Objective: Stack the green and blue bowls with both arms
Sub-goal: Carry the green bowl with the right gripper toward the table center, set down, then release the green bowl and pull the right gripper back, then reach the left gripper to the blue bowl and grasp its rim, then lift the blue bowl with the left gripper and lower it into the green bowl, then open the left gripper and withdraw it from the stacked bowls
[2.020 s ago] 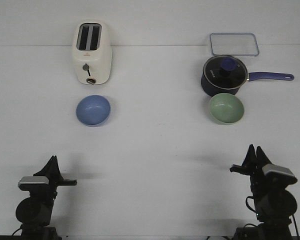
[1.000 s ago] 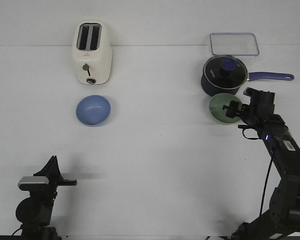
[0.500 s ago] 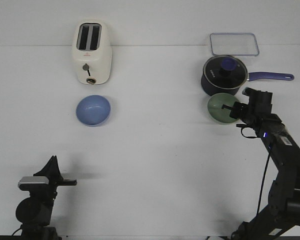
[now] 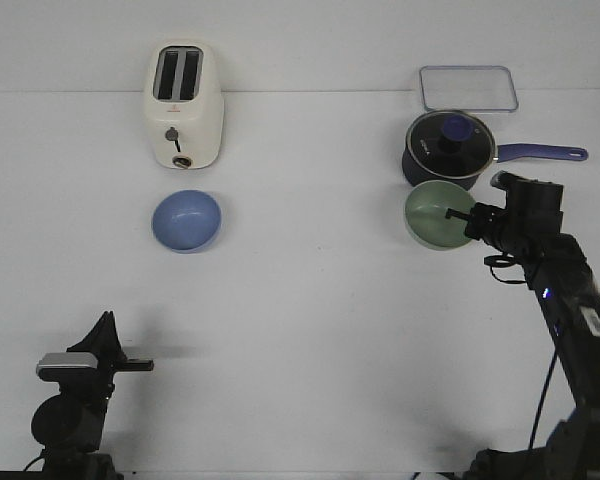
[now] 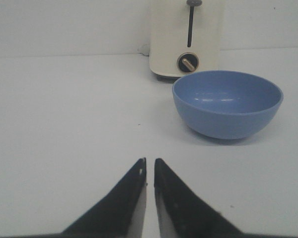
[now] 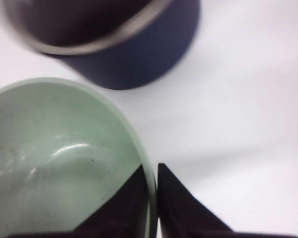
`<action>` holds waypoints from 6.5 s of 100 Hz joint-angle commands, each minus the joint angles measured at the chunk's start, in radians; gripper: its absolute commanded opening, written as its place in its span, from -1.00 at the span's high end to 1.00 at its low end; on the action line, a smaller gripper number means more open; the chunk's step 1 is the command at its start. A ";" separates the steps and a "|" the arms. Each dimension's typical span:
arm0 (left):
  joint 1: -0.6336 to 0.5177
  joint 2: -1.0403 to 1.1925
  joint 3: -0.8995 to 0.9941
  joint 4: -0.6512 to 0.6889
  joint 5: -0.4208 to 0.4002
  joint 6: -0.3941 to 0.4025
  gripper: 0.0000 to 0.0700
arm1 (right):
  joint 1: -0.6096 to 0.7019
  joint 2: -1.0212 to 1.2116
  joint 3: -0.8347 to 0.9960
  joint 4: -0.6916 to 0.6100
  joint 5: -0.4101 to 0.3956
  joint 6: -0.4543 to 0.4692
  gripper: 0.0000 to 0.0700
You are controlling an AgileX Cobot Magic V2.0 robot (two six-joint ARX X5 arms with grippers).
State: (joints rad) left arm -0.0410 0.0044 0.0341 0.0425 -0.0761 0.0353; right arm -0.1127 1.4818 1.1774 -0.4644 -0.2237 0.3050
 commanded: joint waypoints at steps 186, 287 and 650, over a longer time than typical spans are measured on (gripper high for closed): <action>0.002 -0.001 -0.020 0.010 0.002 0.010 0.97 | 0.921 -0.834 -0.581 0.123 0.521 -0.052 0.01; 0.002 0.049 0.093 0.055 0.012 -0.441 0.97 | 0.978 -1.028 -0.688 0.150 0.540 -0.048 0.01; -0.558 0.932 0.839 -0.301 0.082 -0.207 -0.08 | 0.978 -1.030 -0.688 0.167 0.571 -0.048 0.01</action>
State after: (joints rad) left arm -0.5949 0.9634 0.9638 -0.2607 0.0181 -0.1841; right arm 0.8558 0.4492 0.4843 -0.3084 0.3443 0.2623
